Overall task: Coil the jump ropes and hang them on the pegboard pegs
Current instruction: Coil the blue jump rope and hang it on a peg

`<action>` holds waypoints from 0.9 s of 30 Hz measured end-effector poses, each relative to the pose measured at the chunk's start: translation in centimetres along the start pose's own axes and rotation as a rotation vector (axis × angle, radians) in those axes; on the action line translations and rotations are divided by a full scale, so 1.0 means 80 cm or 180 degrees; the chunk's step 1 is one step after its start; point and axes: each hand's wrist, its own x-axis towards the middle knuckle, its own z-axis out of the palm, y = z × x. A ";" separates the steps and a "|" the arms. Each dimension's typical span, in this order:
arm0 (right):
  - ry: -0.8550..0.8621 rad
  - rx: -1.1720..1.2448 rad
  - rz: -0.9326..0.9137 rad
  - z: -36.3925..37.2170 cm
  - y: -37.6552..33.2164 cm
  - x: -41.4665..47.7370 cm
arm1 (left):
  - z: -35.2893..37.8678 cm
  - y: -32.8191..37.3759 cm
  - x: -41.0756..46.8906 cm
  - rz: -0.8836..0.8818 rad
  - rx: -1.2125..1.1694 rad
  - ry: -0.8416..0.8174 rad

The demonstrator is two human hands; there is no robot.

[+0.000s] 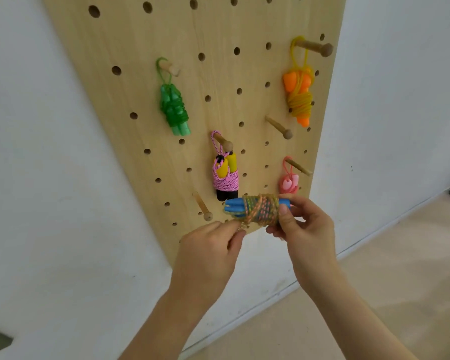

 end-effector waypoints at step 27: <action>-0.2411 -0.0436 0.1107 0.013 -0.013 0.009 | -0.024 -0.031 0.030 -0.0781 -0.1782 -0.1034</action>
